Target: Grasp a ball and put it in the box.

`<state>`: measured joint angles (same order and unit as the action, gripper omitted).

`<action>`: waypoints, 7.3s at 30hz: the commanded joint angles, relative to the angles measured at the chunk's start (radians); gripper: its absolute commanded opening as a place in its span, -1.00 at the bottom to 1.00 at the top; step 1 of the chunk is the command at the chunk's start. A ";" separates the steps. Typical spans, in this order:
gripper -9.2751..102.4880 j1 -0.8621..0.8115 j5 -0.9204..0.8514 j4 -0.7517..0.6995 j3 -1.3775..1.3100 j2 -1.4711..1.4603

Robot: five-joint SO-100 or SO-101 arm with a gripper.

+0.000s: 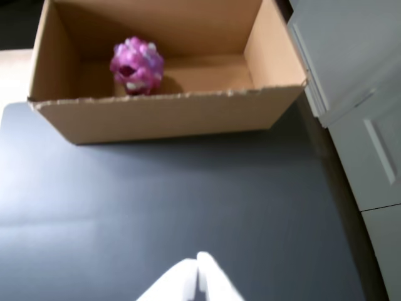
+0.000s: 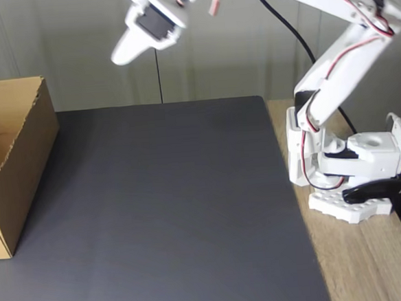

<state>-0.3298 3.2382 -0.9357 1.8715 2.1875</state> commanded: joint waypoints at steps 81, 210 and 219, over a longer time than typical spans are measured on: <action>-0.77 -0.040 -0.216 -0.190 1.276 0.942; -0.77 -0.026 -0.176 -0.195 1.276 0.942; -0.77 -0.026 -0.176 -0.195 1.276 0.942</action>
<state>-0.3605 3.0572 -1.1106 3.1416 3.1401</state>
